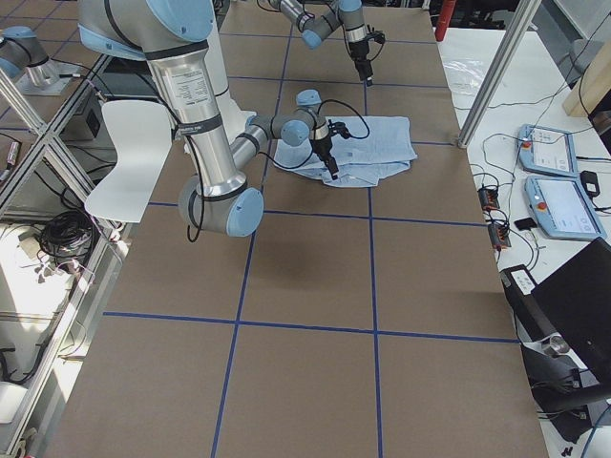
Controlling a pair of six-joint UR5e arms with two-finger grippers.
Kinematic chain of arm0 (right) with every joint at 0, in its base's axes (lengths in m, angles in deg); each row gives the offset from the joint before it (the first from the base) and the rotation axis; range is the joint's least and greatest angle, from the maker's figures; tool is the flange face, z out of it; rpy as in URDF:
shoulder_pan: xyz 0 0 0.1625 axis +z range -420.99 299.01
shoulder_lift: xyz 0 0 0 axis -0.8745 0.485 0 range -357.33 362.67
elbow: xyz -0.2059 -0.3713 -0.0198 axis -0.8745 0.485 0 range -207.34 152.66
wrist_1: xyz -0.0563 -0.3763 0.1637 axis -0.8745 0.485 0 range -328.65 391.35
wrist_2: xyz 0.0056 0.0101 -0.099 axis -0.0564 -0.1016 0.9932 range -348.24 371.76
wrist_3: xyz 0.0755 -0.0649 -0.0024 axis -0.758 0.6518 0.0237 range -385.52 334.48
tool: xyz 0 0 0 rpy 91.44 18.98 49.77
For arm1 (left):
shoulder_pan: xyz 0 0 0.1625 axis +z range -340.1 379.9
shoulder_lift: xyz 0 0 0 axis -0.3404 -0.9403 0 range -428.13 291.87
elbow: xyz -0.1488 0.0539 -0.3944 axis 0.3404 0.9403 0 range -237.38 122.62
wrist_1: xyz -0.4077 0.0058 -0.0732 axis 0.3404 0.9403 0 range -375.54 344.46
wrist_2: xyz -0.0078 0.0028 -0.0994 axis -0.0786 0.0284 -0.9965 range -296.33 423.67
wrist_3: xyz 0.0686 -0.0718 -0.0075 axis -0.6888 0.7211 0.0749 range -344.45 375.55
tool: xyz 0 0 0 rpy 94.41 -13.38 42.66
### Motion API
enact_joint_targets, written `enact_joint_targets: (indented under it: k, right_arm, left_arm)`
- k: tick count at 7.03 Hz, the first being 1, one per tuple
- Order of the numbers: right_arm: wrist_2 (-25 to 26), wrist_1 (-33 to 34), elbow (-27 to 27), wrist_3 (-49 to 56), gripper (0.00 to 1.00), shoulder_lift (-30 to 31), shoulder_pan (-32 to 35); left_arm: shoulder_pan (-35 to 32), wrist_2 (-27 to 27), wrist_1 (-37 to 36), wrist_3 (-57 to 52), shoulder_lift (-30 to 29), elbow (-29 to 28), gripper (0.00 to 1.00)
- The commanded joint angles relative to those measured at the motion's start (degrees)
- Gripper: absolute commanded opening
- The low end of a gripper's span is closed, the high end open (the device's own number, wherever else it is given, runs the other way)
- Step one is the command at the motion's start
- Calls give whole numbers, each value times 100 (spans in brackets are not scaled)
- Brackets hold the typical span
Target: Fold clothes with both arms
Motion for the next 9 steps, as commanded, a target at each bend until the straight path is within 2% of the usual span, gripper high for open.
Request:
enact_joint_targets:
  k: [1, 2, 4, 6, 8, 9]
  right_arm:
    - [-350, -24, -39, 408, 100, 261, 509]
    - [-744, -42, -91, 427, 100, 244, 711]
    - [-967, -33, -442, 419, 100, 261, 775]
    - [-1369, -16, -758, 340, 100, 313, 783]
    - [-1906, -16, -1084, -315, 100, 490, 775]
    - [-1934, -33, -1242, -563, 100, 577, 766]
  left_arm:
    - [47, 0, -2, 155, -15, 28, 100]
    - [47, 0, -2, 165, -24, 54, 100]
    - [160, 9, -11, 183, -32, 72, 100]
    - [685, 44, -72, 767, 37, 386, 100]
    - [1414, 79, -1121, 1278, 47, 1140, 100]
    - [1749, 132, -1240, 1447, 247, 1353, 100]
